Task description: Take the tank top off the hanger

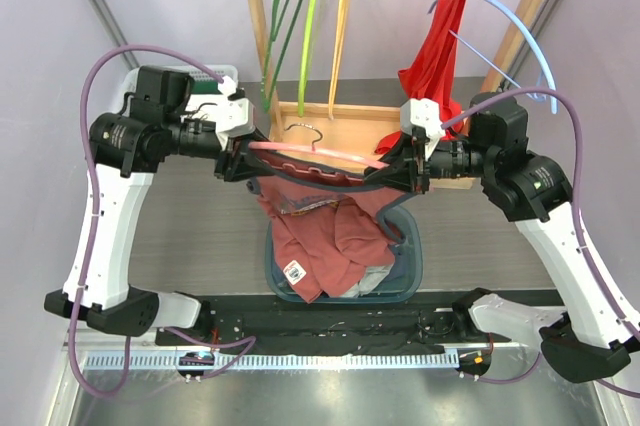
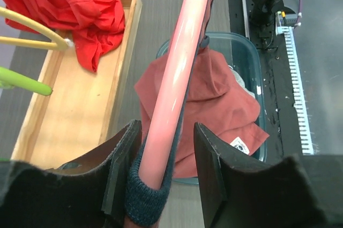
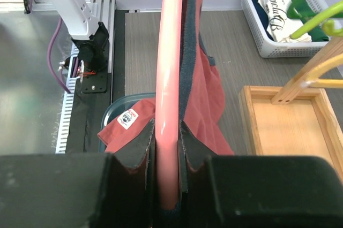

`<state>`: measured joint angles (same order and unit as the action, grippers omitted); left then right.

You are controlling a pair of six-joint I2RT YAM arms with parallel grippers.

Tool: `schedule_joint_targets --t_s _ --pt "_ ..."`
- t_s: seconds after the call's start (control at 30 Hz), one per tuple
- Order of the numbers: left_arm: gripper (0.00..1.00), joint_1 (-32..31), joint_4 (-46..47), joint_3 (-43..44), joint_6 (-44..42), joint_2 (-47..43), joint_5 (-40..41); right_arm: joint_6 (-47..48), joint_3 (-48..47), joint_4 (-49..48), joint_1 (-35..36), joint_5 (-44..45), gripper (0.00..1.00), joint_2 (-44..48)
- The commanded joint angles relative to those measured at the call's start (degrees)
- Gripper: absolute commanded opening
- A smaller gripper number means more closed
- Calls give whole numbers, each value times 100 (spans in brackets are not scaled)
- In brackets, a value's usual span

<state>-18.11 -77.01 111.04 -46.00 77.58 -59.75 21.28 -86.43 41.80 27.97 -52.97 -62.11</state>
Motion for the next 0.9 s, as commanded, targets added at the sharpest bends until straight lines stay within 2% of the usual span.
schedule_joint_targets --t_s 0.0,0.1,0.13,0.17,0.27,0.3,0.33,0.37,0.53,0.7,0.77,0.87 --pt "0 -52 -842 -83 565 -147 103 -299 -14 -822 -28 629 1 208" --pt "0 -61 -237 -451 1240 -269 296 -668 126 -1226 -28 1252 1 278" --pt "0 -61 130 -583 1651 -313 401 -738 144 -1271 -37 1315 1 287" --pt "0 -79 212 -662 1699 -375 602 -870 136 -1280 -28 1316 1 287" --pt "28 -105 458 -873 1647 -602 946 -959 13 -1044 -28 1167 1 138" --pt "71 -105 511 -1004 1542 -682 973 -924 -135 -921 -28 1001 1 77" --pt "96 -105 564 -1032 1411 -761 1026 -924 -215 -789 -37 912 1 15" --pt "100 -105 556 -1050 1166 -849 1079 -924 -303 -535 -37 833 1 -134" --pt "100 -105 -207 -769 259 -832 1079 -564 -664 -6 -46 454 1 -267" --pt "98 -96 -463 -681 -427 -850 1026 -212 -832 636 -28 331 1 -285" --pt "93 -105 -621 -410 -462 -736 1044 -28 -805 828 -37 428 1 -206" --pt "79 -105 -780 -303 -621 -692 1088 87 -779 1022 -46 481 1 -135"
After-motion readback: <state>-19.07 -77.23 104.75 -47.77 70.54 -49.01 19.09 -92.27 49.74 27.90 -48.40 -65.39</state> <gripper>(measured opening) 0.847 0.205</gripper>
